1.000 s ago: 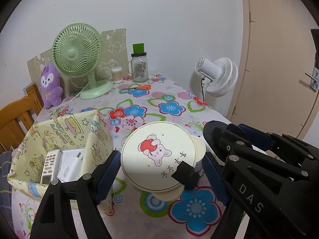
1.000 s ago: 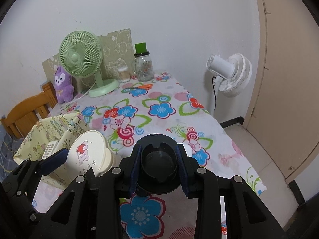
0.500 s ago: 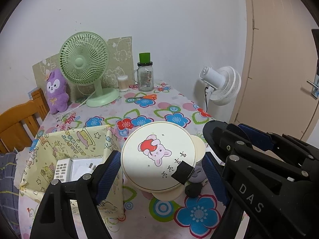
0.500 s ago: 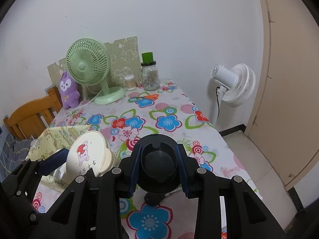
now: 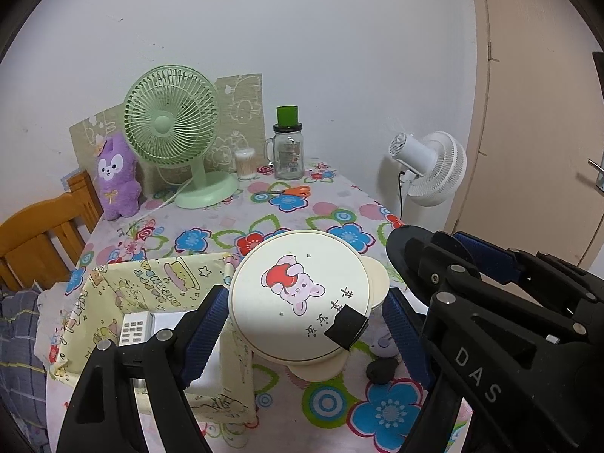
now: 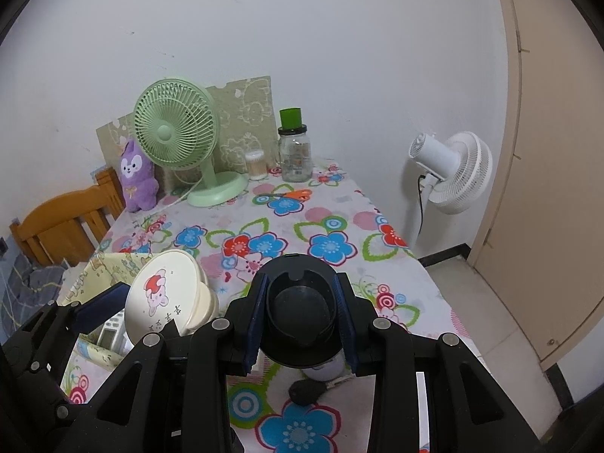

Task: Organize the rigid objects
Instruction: 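Lift and carry the coaster in the left tool while the right tool carries the holder to the box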

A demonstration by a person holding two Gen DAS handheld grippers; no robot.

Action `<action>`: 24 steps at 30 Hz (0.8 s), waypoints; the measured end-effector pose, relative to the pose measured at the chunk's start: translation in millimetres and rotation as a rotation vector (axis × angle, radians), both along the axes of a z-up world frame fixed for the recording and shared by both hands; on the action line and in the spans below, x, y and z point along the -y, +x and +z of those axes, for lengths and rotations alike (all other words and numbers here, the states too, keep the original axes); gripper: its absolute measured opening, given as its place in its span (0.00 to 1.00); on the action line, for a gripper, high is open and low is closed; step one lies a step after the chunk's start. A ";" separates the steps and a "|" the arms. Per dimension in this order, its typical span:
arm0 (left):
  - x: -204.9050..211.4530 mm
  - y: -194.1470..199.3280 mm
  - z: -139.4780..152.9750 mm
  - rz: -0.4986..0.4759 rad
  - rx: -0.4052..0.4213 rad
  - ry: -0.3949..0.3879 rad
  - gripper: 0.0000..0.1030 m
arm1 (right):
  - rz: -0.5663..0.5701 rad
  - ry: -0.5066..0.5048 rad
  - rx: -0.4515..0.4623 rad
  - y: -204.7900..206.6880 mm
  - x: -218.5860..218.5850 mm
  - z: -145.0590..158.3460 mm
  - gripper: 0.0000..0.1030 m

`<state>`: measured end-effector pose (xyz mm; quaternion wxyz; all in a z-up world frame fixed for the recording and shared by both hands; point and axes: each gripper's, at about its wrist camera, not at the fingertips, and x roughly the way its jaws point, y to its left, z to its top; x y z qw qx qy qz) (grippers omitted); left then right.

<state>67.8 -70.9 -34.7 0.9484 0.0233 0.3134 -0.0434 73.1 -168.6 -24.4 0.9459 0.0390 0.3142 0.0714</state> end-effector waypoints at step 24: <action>-48.0 17.0 0.9 0.030 -0.024 -0.004 0.81 | 0.042 0.005 -0.010 23.8 -51.1 4.2 0.37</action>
